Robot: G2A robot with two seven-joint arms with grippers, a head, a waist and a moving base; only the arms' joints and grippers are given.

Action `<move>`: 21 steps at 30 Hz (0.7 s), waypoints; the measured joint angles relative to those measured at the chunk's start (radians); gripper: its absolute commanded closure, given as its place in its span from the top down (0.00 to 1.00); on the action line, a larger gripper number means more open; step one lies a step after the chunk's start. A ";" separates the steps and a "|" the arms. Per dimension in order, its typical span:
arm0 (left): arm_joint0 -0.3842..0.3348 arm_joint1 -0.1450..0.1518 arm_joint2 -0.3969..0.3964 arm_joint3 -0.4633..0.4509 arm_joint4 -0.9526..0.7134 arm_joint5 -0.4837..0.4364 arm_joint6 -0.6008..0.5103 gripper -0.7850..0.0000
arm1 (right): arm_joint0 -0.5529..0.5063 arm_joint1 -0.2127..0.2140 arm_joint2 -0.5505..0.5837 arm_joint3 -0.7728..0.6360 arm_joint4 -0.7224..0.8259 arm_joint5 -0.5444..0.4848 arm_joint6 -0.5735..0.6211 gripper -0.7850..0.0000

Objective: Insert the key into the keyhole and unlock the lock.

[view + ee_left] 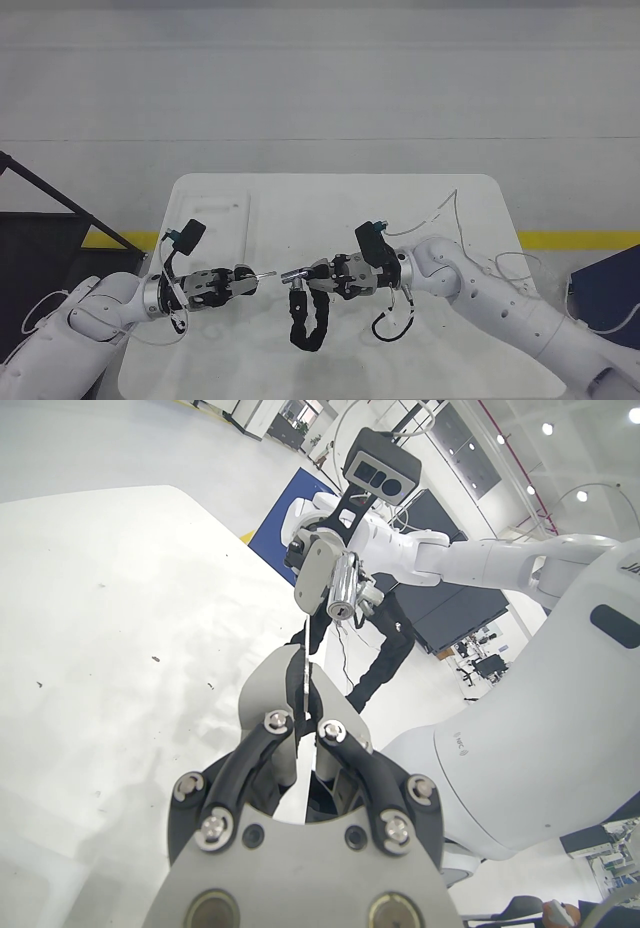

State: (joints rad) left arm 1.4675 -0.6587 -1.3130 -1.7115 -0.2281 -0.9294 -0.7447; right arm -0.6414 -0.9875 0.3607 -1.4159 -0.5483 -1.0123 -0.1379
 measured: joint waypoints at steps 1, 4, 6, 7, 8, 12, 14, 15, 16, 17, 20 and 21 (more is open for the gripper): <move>0.000 0.000 -0.001 0.000 -0.013 -0.003 -0.008 0.00 | 0.004 -0.007 -0.002 0.005 0.002 0.000 -0.011 0.00; -0.002 0.003 -0.001 0.000 -0.059 -0.009 -0.043 0.00 | 0.009 -0.021 -0.008 0.013 -0.004 0.000 -0.053 0.00; -0.004 0.005 -0.005 0.004 -0.082 -0.012 -0.065 0.00 | 0.011 -0.028 -0.014 0.022 -0.018 0.000 -0.070 0.00; -0.004 0.006 -0.008 0.005 -0.093 -0.014 -0.077 0.00 | 0.012 -0.029 -0.016 0.025 -0.021 0.000 -0.073 0.00; -0.003 0.007 -0.010 0.006 -0.100 -0.015 -0.085 0.00 | 0.012 -0.029 -0.017 0.025 -0.021 0.000 -0.074 0.00; 0.002 0.009 -0.022 0.005 -0.122 -0.021 -0.106 0.00 | 0.012 -0.029 -0.016 0.025 -0.021 0.000 -0.072 0.00; 0.008 0.010 -0.029 0.004 -0.129 -0.027 -0.113 0.00 | 0.012 -0.029 -0.016 0.025 -0.020 0.000 -0.072 0.00; 0.010 0.011 -0.031 0.002 -0.129 -0.030 -0.115 0.00 | 0.012 -0.029 -0.016 0.025 -0.020 0.000 -0.072 0.00; 0.015 0.011 -0.032 -0.003 -0.122 -0.032 -0.115 0.00 | 0.012 -0.029 -0.016 0.025 -0.020 0.000 -0.072 0.00; 0.019 0.012 -0.030 -0.008 -0.118 -0.036 -0.112 0.00 | 0.012 -0.029 -0.016 0.025 -0.020 0.000 -0.072 0.00; 0.029 0.015 -0.024 -0.005 -0.101 -0.058 -0.088 0.00 | 0.012 -0.029 -0.016 0.025 -0.020 0.000 -0.072 0.00; 0.030 0.015 -0.020 0.001 -0.094 -0.066 -0.081 0.00 | 0.012 -0.029 -0.016 0.025 -0.020 0.000 -0.072 0.00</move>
State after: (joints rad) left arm 1.4975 -0.6435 -1.3334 -1.7101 -0.3218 -0.9953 -0.8253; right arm -0.6297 -1.0164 0.3445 -1.3911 -0.5688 -1.0123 -0.2103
